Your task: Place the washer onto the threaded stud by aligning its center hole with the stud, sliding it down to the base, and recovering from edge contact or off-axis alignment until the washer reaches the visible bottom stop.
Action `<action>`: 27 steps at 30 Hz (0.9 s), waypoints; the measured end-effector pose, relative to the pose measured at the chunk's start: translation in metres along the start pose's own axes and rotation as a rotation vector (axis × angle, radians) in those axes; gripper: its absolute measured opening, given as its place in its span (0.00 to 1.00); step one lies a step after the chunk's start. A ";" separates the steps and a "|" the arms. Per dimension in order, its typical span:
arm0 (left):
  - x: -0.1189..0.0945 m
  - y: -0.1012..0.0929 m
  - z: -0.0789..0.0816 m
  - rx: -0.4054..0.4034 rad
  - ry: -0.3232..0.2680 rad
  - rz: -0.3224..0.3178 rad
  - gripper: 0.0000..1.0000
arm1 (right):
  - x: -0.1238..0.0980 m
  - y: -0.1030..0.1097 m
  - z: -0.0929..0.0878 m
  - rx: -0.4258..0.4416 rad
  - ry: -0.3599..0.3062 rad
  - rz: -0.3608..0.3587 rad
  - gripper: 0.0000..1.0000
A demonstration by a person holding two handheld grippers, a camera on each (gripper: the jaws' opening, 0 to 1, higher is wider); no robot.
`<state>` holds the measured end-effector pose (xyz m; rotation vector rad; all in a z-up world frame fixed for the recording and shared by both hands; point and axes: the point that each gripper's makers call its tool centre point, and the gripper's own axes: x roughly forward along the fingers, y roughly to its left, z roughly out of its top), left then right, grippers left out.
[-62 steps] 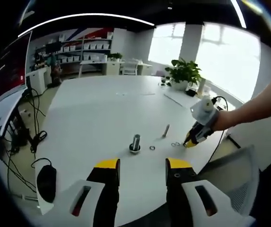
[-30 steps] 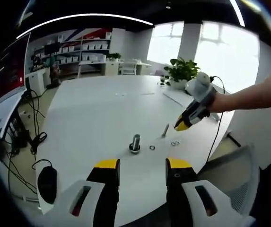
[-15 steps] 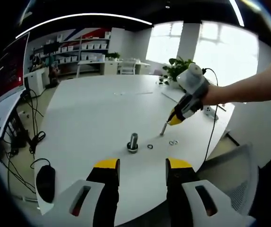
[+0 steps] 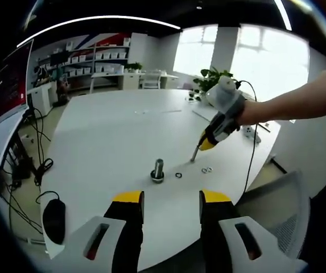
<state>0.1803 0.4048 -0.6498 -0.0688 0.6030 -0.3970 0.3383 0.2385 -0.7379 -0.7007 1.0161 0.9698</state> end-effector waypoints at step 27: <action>0.000 -0.008 -0.008 -0.001 0.016 -0.008 0.38 | -0.004 -0.004 0.000 -0.015 0.002 0.002 0.13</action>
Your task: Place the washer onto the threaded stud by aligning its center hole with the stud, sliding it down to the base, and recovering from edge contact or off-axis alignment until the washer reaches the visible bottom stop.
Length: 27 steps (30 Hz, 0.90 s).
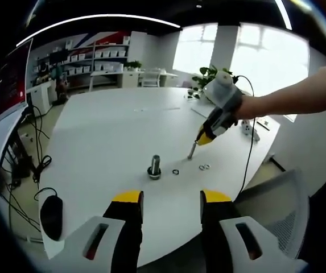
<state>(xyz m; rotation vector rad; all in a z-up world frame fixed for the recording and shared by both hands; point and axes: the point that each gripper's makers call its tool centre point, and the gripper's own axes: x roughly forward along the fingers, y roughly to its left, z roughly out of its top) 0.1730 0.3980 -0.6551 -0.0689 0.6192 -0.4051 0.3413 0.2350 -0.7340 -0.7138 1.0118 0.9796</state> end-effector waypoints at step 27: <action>-0.003 -0.005 -0.012 0.015 0.025 -0.011 0.38 | 0.021 0.003 0.001 -0.039 0.048 0.025 0.13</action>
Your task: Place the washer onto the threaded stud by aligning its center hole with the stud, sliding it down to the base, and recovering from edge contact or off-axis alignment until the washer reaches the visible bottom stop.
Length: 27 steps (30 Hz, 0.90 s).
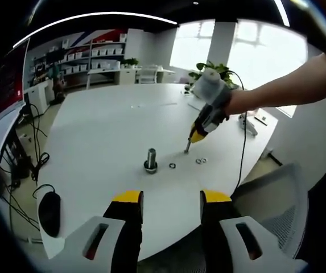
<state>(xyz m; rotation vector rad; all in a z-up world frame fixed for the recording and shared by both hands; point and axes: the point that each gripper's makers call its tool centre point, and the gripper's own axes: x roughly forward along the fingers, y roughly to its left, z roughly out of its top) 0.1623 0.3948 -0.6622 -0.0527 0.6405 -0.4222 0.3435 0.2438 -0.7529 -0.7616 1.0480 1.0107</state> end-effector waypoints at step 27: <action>0.005 0.003 -0.006 -0.013 0.019 0.010 0.38 | 0.036 -0.003 -0.017 0.020 0.040 0.010 0.20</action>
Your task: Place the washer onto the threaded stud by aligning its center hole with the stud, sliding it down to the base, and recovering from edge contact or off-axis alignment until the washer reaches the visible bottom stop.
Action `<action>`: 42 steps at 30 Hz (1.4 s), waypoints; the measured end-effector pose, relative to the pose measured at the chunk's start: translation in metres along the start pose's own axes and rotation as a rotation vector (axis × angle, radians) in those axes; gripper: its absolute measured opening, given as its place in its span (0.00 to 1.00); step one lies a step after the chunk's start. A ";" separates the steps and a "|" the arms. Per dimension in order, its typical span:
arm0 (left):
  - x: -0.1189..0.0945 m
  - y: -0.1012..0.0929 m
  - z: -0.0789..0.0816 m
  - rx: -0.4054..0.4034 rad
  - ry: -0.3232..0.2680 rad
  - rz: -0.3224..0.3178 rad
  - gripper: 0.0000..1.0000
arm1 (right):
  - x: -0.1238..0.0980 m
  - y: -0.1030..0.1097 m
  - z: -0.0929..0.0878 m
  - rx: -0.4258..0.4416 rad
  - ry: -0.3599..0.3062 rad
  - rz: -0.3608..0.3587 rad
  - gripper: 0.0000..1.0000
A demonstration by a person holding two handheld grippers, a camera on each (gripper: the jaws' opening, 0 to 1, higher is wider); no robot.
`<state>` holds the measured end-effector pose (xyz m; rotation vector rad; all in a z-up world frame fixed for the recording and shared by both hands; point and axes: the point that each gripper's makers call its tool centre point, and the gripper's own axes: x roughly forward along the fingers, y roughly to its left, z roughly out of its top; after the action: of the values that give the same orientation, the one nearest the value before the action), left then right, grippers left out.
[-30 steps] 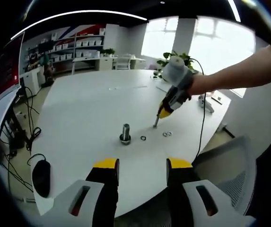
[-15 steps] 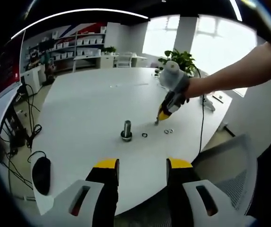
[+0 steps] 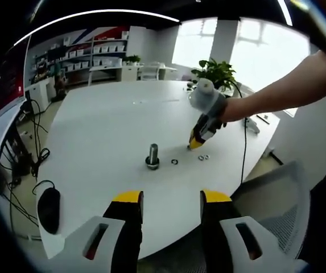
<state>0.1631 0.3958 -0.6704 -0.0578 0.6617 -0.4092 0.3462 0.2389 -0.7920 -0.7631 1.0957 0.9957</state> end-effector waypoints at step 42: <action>-0.007 -0.016 -0.007 0.026 -0.008 -0.046 0.40 | -0.011 0.036 -0.056 0.006 0.049 0.048 0.23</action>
<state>0.1486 0.3842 -0.6688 -0.0502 0.6483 -0.4614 0.2918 0.2002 -0.7994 -0.7633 1.1632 1.0180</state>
